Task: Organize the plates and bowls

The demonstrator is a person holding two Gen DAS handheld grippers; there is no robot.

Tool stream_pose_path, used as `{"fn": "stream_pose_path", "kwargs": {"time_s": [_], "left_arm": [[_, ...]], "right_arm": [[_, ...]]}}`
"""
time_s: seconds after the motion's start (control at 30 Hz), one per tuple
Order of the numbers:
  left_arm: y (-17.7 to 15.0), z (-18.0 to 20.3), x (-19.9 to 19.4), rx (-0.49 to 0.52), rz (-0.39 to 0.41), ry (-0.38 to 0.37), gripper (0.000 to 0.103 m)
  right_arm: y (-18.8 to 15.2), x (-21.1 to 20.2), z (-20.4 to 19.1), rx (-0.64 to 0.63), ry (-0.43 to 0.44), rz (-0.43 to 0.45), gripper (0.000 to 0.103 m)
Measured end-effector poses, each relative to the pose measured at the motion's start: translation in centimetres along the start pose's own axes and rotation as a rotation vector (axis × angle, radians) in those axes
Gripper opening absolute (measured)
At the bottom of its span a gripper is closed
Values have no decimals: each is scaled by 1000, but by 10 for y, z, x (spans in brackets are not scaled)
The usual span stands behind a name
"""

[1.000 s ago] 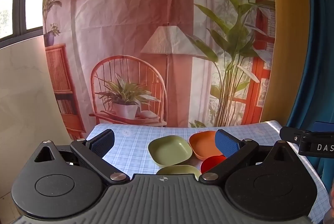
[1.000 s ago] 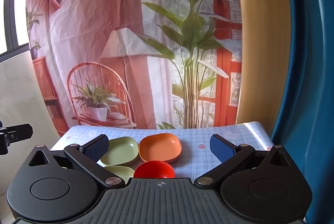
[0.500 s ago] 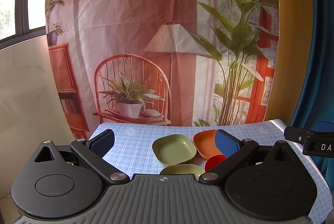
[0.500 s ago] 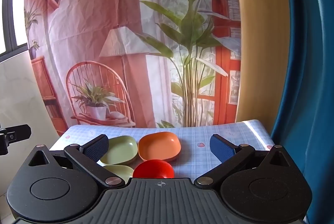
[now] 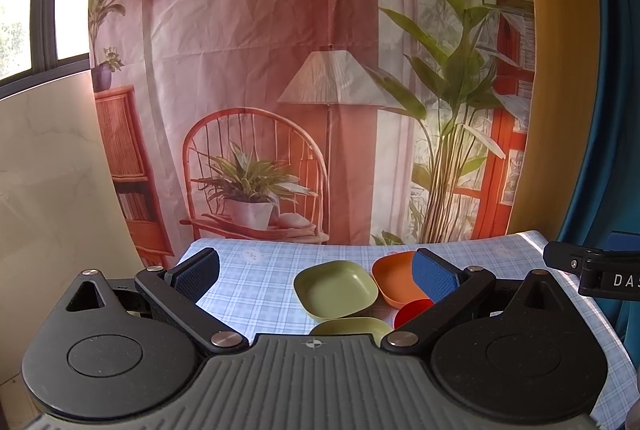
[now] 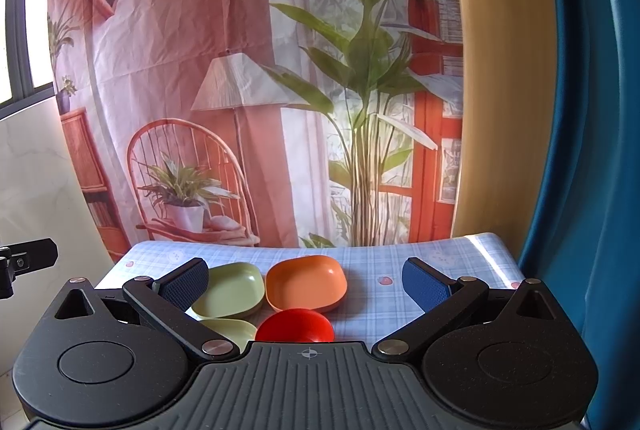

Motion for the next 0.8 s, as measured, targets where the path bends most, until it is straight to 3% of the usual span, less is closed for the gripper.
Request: {"fn": "stream_pose_path", "kwargs": {"time_s": [0.8], "left_arm": [[3,-3,-6,0,7,-1,103]], "right_arm": [[2,-2,-2,-5,0,5,103]]}}
Point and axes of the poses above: each gripper's, at about its wrist camera, not at the fingertips, and x roughly the way its jaws point, z to its right, y to its top, the point moved 10 cm from there along x, roughly the way its jaws point, and after that the axes turned 6 degrees about x, right-handed, at the moved point
